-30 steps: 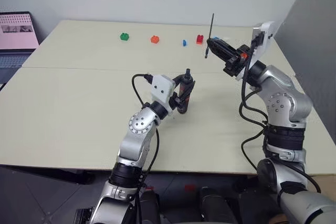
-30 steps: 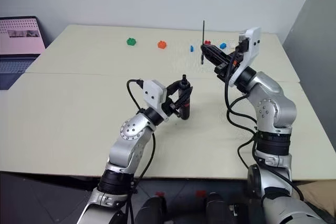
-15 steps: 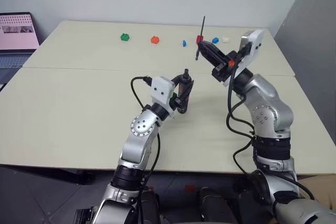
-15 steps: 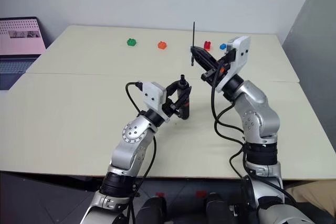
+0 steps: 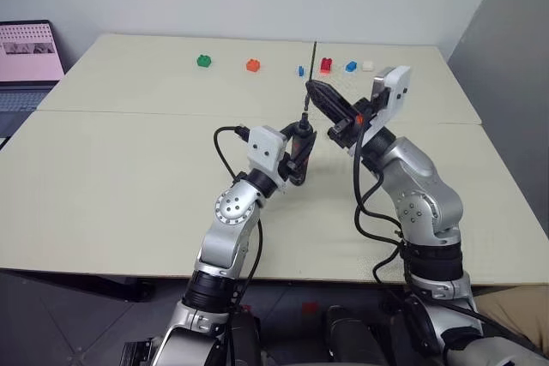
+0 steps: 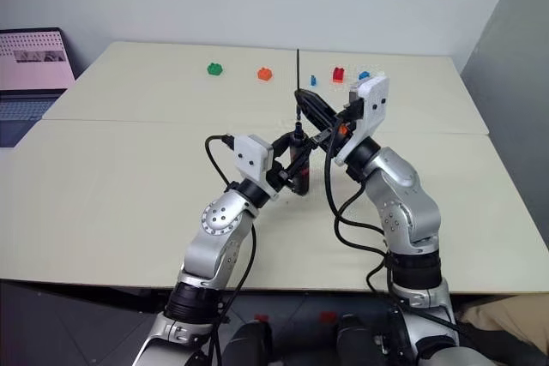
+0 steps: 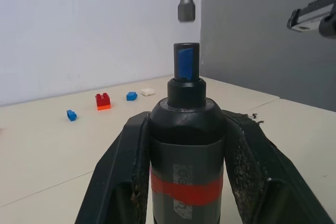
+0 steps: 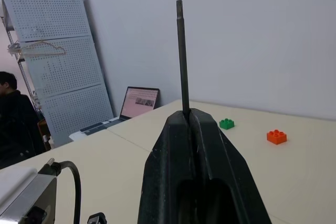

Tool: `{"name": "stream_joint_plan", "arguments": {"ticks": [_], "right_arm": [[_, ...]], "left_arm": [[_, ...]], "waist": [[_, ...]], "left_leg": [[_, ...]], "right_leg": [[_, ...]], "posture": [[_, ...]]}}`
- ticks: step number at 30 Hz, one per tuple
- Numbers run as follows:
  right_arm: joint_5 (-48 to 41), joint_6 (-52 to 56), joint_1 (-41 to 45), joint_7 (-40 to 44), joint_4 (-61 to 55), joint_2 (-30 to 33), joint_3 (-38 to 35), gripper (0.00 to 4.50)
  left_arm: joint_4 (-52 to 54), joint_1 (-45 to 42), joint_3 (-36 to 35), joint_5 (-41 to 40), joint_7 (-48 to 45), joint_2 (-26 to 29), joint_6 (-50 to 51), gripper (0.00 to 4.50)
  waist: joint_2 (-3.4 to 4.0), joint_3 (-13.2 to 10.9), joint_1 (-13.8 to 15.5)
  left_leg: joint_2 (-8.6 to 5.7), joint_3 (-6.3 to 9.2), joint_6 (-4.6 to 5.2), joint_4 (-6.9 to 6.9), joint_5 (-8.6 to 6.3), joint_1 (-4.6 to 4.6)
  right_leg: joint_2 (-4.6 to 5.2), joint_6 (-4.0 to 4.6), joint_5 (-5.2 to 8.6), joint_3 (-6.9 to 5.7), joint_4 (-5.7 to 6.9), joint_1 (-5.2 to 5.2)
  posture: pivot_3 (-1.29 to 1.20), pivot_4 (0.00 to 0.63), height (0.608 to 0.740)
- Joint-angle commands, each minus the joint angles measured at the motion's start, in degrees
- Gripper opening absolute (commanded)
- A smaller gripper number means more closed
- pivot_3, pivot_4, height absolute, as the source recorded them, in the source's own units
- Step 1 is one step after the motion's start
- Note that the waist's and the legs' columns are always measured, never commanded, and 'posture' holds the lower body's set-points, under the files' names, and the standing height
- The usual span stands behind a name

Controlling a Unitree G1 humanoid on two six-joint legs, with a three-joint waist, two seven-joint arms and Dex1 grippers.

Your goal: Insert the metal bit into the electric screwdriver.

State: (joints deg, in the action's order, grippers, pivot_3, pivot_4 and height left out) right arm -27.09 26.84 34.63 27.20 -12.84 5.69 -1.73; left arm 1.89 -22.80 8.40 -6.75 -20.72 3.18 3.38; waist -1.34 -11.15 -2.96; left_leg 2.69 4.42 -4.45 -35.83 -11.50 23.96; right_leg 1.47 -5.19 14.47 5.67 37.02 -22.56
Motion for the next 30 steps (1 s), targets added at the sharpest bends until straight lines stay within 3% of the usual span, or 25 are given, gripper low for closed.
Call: {"name": "stream_joint_plan", "arguments": {"ticks": [1,30], "right_arm": [[-0.48,-1.81,0.11,-0.68,-2.44,0.15,-0.34,0.00],[0.91,-2.93,-1.81,-1.58,-3.13,0.95,2.82,0.00]], "left_arm": [[0.08,0.17,-0.06,0.22,0.18,0.13,0.17,1.63],[-0.05,-0.10,0.45,0.36,-0.54,0.72,-0.28,1.63]], "waist": [[0.00,0.00,0.00],[0.00,0.00,-0.09]], "left_leg": [[0.00,0.00,0.00,0.00,0.00,0.00],[0.00,0.00,0.00,0.02,0.00,0.00]], "right_leg": [[0.00,0.01,0.01,0.00,0.00,0.00],[0.00,0.16,0.10,0.01,-0.04,-0.01]], "posture": [[0.00,0.150,0.740],[0.00,0.150,0.740]]}}
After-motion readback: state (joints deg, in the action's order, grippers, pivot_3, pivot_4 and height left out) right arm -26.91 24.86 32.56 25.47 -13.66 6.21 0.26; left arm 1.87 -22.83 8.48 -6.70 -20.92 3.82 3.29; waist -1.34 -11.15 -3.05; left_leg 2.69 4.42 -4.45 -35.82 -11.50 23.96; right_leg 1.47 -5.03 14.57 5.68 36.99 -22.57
